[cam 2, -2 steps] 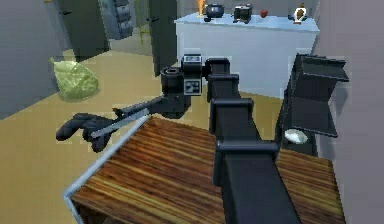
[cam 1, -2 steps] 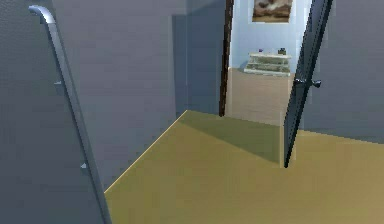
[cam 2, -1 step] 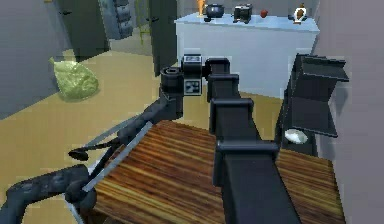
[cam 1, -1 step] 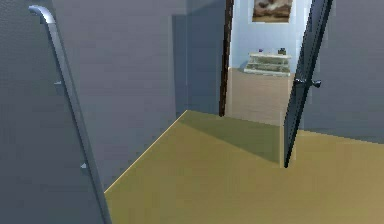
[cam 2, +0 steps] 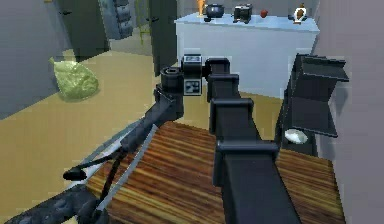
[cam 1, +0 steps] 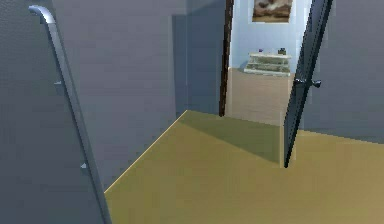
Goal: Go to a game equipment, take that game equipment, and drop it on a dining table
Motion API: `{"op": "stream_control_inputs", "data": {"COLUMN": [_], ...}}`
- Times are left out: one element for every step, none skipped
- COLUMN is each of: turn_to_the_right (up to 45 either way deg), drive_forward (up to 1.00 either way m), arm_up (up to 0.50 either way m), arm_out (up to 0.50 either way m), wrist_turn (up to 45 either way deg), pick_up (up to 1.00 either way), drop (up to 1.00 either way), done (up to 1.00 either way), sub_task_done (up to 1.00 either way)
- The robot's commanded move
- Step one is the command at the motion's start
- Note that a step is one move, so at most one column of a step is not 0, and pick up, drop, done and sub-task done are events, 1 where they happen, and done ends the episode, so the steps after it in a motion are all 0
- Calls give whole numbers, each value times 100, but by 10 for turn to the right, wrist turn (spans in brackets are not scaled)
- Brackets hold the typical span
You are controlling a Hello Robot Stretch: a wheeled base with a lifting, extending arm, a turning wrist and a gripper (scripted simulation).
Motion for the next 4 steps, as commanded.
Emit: {"op": "stream_control_inputs", "data": {"turn_to_the_right": [0,150,0,30], "drive_forward": [0,0,100,0], "arm_up": [0,0,0,0], "arm_out": [-24,0,0,0], "wrist_turn": [0,0,0,0], "pick_up": [0,0,0,0], "drop": [0,0,0,0], "done": [0,0,0,0], "sub_task_done": [0,0,0,0]}}
